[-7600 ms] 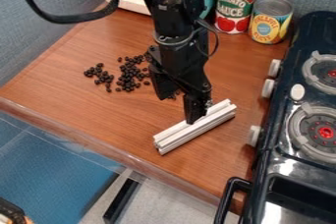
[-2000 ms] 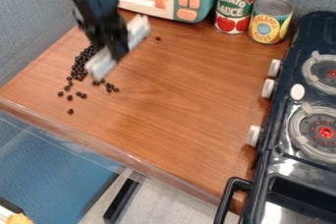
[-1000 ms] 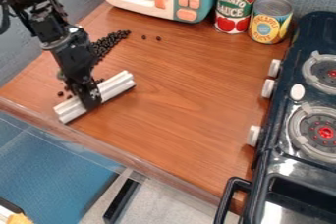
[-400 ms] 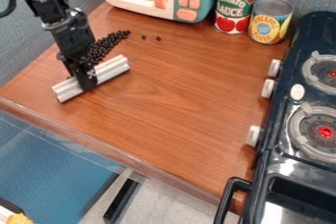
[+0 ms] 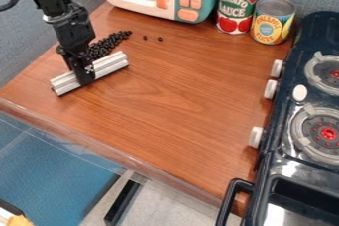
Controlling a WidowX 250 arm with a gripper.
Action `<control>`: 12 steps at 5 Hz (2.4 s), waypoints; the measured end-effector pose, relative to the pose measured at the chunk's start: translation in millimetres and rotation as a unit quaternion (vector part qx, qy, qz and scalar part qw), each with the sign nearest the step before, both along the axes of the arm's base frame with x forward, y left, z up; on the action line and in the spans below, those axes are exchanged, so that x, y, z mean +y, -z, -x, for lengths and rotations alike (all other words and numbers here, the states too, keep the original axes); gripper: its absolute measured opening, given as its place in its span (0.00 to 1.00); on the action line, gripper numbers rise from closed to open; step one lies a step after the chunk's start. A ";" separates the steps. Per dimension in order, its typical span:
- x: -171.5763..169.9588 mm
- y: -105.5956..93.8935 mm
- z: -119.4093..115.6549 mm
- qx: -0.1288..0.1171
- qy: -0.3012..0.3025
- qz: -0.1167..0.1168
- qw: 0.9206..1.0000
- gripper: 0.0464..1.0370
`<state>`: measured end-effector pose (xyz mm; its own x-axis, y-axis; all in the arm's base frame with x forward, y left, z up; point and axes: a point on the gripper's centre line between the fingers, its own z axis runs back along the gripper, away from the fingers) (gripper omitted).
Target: Sweep into pile
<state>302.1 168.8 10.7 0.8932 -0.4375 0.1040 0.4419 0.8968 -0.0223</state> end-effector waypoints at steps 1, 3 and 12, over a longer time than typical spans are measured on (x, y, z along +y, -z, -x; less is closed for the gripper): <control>-6.6 -2.7 -0.4 -0.010 -0.015 0.015 1.000 0.33; -45.4 -52.2 3.8 -0.039 -0.024 0.089 0.995 0.33; -115.3 -5.0 -123.1 0.017 -0.317 0.064 0.946 0.33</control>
<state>425.2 53.5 15.7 0.9756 0.2021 0.0861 -0.1876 0.9704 -0.1523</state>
